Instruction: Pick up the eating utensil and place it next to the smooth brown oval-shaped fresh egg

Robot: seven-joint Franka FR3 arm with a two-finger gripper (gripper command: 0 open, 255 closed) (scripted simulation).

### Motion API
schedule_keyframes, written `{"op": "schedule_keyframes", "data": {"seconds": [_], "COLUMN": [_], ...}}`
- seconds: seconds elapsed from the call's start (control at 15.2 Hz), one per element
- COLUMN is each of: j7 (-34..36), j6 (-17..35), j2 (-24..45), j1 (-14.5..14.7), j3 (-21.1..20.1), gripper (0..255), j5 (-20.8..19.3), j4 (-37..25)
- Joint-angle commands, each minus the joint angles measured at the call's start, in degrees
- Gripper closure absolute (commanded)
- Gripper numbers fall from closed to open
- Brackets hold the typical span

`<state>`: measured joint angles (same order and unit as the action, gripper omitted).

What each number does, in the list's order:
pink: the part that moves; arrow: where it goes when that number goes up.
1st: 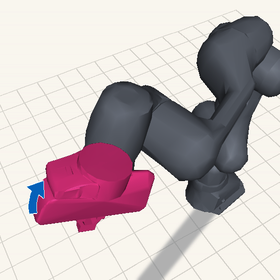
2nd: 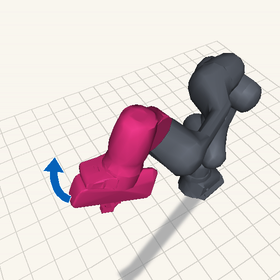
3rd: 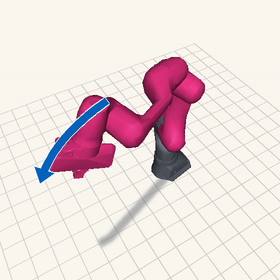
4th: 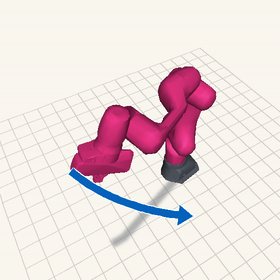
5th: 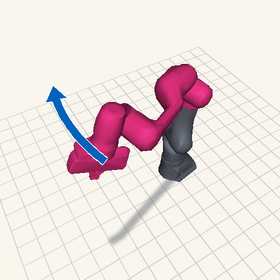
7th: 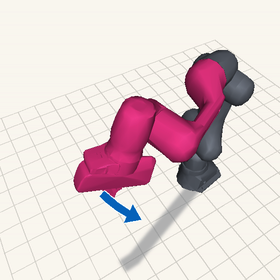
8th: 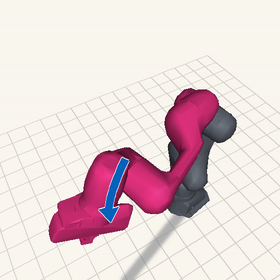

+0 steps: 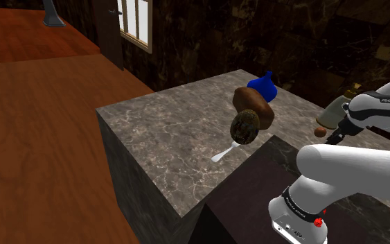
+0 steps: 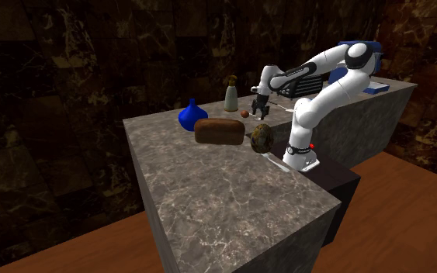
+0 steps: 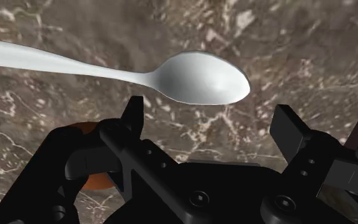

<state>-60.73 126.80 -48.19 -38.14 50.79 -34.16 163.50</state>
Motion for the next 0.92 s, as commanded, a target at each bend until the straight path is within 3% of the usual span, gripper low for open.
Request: {"op": "schedule_keyframes", "data": {"seconds": [0.0,0.07,0.33,0.86], "j7": [0.0,0.0,-0.6,-0.6], "j6": [0.0,0.0,-9.8,-9.7], "j2": [0.0,0.0,-5.7,-5.7], "j1": [0.0,0.0,-1.3,-1.3], "j3": [0.0,0.0,-5.3,-5.3], "gripper": [0,0,0,0], "j5": [0.0,0.0,3.5,3.5], "j4": [0.0,0.0,-4.0,-4.0]}}
